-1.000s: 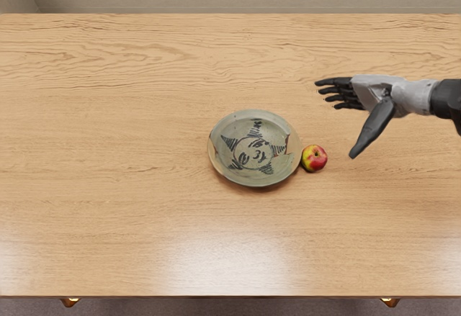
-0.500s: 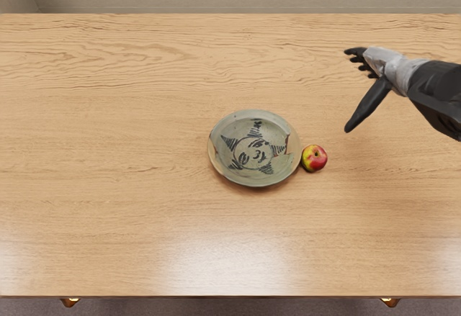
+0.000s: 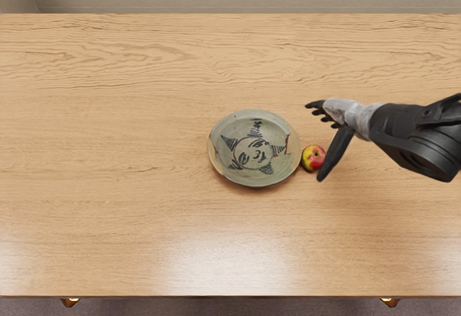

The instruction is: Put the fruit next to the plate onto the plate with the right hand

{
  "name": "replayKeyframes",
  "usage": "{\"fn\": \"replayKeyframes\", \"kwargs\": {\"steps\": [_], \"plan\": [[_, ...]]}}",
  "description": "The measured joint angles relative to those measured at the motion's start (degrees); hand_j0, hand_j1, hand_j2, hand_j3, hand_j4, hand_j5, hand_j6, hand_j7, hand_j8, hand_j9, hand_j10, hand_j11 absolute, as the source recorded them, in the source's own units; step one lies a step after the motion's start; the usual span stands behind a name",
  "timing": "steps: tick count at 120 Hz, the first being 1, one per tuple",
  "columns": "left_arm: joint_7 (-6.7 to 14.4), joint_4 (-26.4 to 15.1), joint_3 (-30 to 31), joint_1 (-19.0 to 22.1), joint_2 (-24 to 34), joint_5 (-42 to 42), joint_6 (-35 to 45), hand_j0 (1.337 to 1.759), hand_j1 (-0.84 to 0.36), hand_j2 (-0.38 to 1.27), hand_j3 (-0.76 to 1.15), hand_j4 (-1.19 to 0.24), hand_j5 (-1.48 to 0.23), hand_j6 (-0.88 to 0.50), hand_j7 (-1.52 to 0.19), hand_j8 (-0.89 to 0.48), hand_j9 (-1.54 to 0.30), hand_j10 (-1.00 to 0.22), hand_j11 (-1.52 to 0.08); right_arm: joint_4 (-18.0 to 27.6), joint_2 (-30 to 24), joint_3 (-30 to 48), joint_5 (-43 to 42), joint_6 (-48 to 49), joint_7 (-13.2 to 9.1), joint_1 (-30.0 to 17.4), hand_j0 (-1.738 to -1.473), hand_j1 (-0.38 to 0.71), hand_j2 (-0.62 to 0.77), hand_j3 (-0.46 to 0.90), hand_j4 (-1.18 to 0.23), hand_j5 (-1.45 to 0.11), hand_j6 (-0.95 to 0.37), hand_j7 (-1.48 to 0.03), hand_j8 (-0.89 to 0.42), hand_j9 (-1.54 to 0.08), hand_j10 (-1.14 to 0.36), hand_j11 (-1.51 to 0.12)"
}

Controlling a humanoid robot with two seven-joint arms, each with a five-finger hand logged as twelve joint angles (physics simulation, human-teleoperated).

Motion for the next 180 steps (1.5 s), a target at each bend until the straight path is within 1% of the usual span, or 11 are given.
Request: {"fn": "replayKeyframes", "kwargs": {"steps": [8,14,28,42,54,68,88,115,155,166,180], "plan": [[0.0,0.0,-0.01,0.0,0.0,0.01,0.0,1.658,0.06,0.05,0.0,-0.24,-0.32,-0.24,-0.32,-0.24,-0.32,-0.24,-0.32,-0.03,0.06,0.08,0.05,0.61,0.93,-0.17,-1.658,-0.3,-0.01,0.0,-0.04,-0.05,-0.04,-0.05,-0.04,-0.05,-0.04,-0.05],[0.0,0.0,0.0,0.0,0.0,0.01,0.0,1.658,0.06,0.05,0.0,-0.24,-0.32,-0.24,-0.32,-0.24,-0.32,-0.24,-0.32,-0.07,0.13,0.11,0.08,0.29,1.07,-0.25,-1.658,-0.3,-0.01,0.0,-0.04,-0.05,-0.04,-0.05,-0.04,-0.05,-0.04,-0.05],[0.0,0.0,-0.01,0.0,0.0,0.01,0.0,1.658,0.06,0.05,0.0,-0.24,-0.32,-0.24,-0.32,-0.24,-0.32,-0.24,-0.32,-0.15,0.89,0.12,0.87,-3.22,-0.58,-0.95,-1.658,-0.3,-0.01,0.0,-0.04,-0.05,-0.04,-0.05,-0.04,-0.05,-0.04,-0.05],[0.0,0.0,0.0,0.0,0.0,0.01,0.0,1.658,0.06,0.05,0.0,-0.24,-0.32,-0.24,-0.32,-0.24,-0.32,-0.24,-0.32,-0.15,3.32,0.15,3.3,-7.72,-1.7,-1.56,-1.658,-0.3,-0.01,0.0,-0.04,-0.06,-0.04,-0.06,-0.04,-0.06,-0.04,-0.06],[0.0,0.0,0.0,0.0,0.0,0.01,0.0,1.658,0.06,0.05,0.0,-0.24,-0.32,-0.24,-0.32,-0.24,-0.32,-0.24,-0.32,-0.14,5.96,0.19,5.6,-11.11,-2.05,-2.29,-1.658,-0.3,-0.01,0.0,-0.04,-0.06,-0.04,-0.06,-0.04,-0.06,-0.04,-0.06],[0.0,0.0,-0.01,0.0,0.0,0.01,0.0,1.658,0.06,0.05,0.0,-0.24,-0.32,-0.24,-0.32,-0.24,-0.32,-0.24,-0.32,-0.14,8.48,0.38,7.53,-12.64,-2.19,-3.42,-1.658,-0.3,-0.01,0.0,-0.04,-0.06,-0.04,-0.06,-0.04,-0.06,-0.04,-0.06],[0.0,-0.01,0.0,0.0,0.0,0.01,0.0,1.658,0.06,0.05,0.0,-0.24,-0.32,-0.24,-0.32,-0.24,-0.32,-0.24,-0.32,-0.21,10.31,1.24,10.01,-13.23,-2.25,-4.78,-1.658,-0.29,-0.01,0.0,-0.05,-0.06,-0.05,-0.06,-0.05,-0.06,-0.05,-0.06],[0.0,-0.01,-0.02,0.0,0.0,0.01,0.0,1.658,0.06,0.05,0.0,-0.24,-0.32,-0.24,-0.32,-0.24,-0.32,-0.24,-0.32,-0.58,10.86,1.73,12.21,-13.36,-2.26,-6.07,-1.658,-0.29,-0.01,0.0,-0.05,-0.07,-0.05,-0.07,-0.05,-0.07,-0.05,-0.07],[0.0,-0.01,0.01,0.0,0.0,0.02,0.0,1.658,0.06,0.05,0.0,-0.24,-0.32,-0.24,-0.32,-0.24,-0.32,-0.24,-0.32,-0.92,10.5,2.38,13.3,-13.38,-2.26,-6.26,-1.658,-0.28,-0.01,0.0,-0.06,-0.07,-0.06,-0.07,-0.06,-0.07,-0.06,-0.07],[0.0,-0.01,-0.01,0.0,0.0,0.02,0.0,1.658,0.06,0.05,0.0,-0.24,-0.32,-0.24,-0.32,-0.24,-0.32,-0.24,-0.32,-0.93,10.03,2.42,13.36,-13.38,-2.26,-6.13,-1.658,-0.27,-0.01,0.0,-0.07,-0.09,-0.07,-0.09,-0.07,-0.09,-0.07,-0.09],[0.0,-0.01,-0.01,0.0,0.0,0.01,0.0,1.658,0.06,0.05,0.0,-0.24,-0.32,-0.24,-0.32,-0.24,-0.32,-0.24,-0.32,-0.99,9.4,2.44,13.38,-13.38,-2.26,-6.04,-1.658,-0.22,-0.02,0.0,-0.11,-0.14,-0.11,-0.14,-0.11,-0.14,-0.11,-0.14]]}}
